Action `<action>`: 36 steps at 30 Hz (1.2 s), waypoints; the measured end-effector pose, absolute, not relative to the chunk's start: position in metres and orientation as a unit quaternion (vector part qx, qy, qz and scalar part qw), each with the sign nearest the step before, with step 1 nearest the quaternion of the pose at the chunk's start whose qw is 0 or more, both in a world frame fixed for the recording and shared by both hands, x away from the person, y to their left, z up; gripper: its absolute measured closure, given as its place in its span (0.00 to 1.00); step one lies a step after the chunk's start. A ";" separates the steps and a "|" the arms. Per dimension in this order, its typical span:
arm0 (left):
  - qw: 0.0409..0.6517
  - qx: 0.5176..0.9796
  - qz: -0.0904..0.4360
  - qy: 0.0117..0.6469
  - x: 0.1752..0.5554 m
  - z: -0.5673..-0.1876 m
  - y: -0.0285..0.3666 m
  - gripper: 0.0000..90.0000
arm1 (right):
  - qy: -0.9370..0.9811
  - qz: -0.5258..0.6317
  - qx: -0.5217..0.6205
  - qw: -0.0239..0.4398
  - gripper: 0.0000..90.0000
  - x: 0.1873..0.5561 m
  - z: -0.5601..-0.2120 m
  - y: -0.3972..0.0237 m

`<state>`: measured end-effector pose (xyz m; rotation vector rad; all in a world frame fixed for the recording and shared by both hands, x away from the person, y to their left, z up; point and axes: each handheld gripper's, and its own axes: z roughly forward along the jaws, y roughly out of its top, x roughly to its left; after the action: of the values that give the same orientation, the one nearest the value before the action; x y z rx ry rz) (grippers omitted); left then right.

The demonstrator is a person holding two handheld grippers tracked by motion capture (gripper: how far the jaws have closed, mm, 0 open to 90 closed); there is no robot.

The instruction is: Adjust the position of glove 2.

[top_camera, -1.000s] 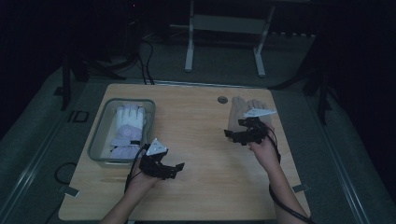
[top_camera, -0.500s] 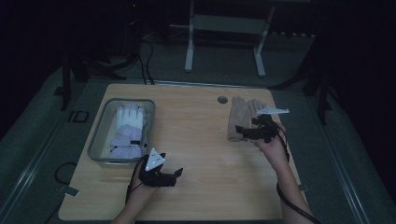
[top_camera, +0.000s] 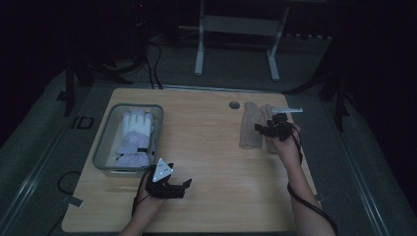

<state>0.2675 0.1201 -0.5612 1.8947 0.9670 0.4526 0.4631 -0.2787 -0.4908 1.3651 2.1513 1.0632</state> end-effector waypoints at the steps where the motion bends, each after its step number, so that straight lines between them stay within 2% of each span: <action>1: 0.464 0.772 0.186 0.392 0.267 -0.561 0.120 0.13 | 0.765 0.373 0.489 0.192 0.40 0.467 -0.492 -0.278; 8: 0.473 0.766 0.189 0.391 0.267 -0.559 0.123 0.12 | 0.764 0.341 0.510 0.200 0.38 0.495 -0.505 -0.265; 10: 0.478 0.767 0.178 0.389 0.267 -0.559 0.123 0.09 | 0.764 0.332 0.513 0.206 0.38 0.502 -0.509 -0.260; 16: 0.476 0.768 0.187 0.386 0.264 -0.558 0.121 0.05 | 0.761 0.306 0.526 0.226 0.38 0.517 -0.525 -0.251; 17: 0.473 0.770 0.192 0.382 0.263 -0.558 0.119 0.02 | 0.758 0.296 0.535 0.227 0.35 0.522 -0.532 -0.250; 21: 0.469 0.772 0.199 0.381 0.263 -0.558 0.118 0.02 | 0.755 0.293 0.545 0.217 0.32 0.531 -0.541 -0.247; 28: 0.481 0.762 0.196 0.386 0.262 -0.556 0.121 0.02 | 0.769 0.263 0.535 0.231 0.38 0.533 -0.547 -0.239; 31: 0.484 0.762 0.200 0.380 0.260 -0.555 0.120 0.02 | 0.770 0.272 0.530 0.228 0.63 0.530 -0.546 -0.238; 32: 0.484 0.762 0.200 0.380 0.260 -0.555 0.120 0.02 | 0.770 0.272 0.530 0.228 0.63 0.530 -0.546 -0.238; 33: 0.481 0.765 0.199 0.379 0.260 -0.555 0.119 0.02 | 0.770 0.275 0.530 0.225 0.76 0.528 -0.546 -0.236; 34: 0.481 0.765 0.199 0.379 0.260 -0.555 0.119 0.02 | 0.769 0.275 0.532 0.226 0.82 0.527 -0.545 -0.236; 36: 0.482 0.765 0.198 0.379 0.260 -0.555 0.119 0.02 | 0.760 0.279 0.544 0.221 0.86 0.526 -0.545 -0.236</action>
<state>0.2599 0.1187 -0.5550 1.8646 0.9251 0.4818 0.5263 -0.2357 -0.5447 1.5040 2.1000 0.7715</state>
